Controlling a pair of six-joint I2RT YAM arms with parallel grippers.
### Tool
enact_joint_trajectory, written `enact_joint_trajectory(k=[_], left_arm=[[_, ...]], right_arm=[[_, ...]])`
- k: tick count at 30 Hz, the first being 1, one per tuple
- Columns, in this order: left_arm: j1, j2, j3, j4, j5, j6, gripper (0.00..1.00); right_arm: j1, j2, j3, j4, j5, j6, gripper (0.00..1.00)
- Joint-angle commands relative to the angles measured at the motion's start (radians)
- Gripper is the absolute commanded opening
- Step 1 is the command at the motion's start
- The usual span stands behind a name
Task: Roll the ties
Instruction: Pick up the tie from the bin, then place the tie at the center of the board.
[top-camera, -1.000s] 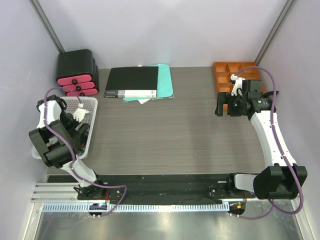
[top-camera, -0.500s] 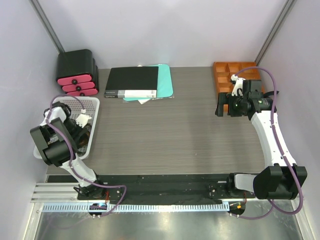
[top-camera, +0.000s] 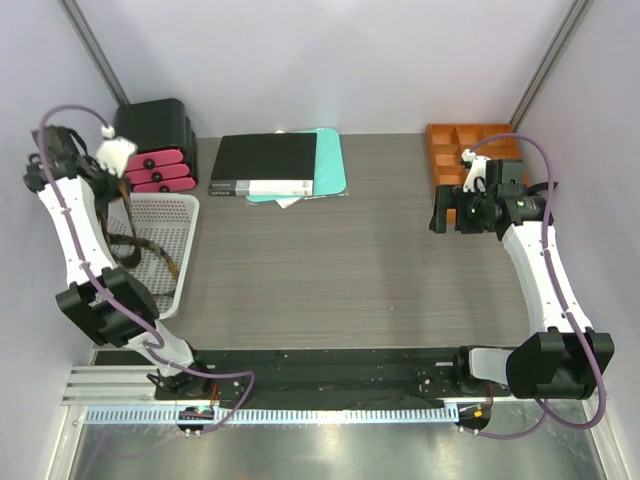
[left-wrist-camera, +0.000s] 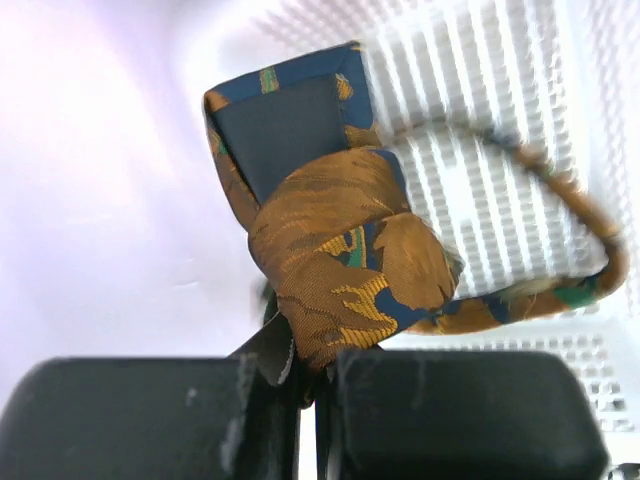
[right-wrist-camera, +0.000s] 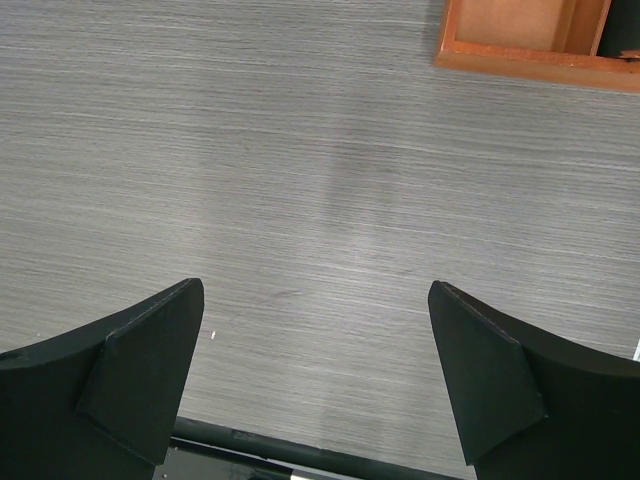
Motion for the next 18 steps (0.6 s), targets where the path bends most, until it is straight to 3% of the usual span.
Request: enact_joint_trajectory(k=[1, 4, 10, 13, 18], left_arm=[[-0.047, -0.059, 0.287, -0.190, 0.172, -0.144, 0.00], [-0.171, -0.080, 0.442, -0.233, 0.189, -0.244, 0.00], [-0.629, -0.097, 0.770, -0.137, 0.077, -0.497, 0.00], [-0.816, -0.103, 0.826, -0.052, 0.022, -0.572, 0.00], [-0.949, -0.140, 0.786, 0.130, 0.103, -0.739, 0.00]], right_arm=[[-0.010, -0.029, 0.048, 0.015, -0.027, 0.002, 1.00], [-0.023, -0.024, 0.054, 0.014, -0.048, 0.009, 1.00], [-0.056, -0.021, 0.060, 0.014, -0.073, 0.020, 1.00], [-0.075, -0.024, 0.059, 0.009, -0.091, 0.022, 1.00], [-0.098, -0.029, 0.054, 0.008, -0.120, 0.023, 1.00]])
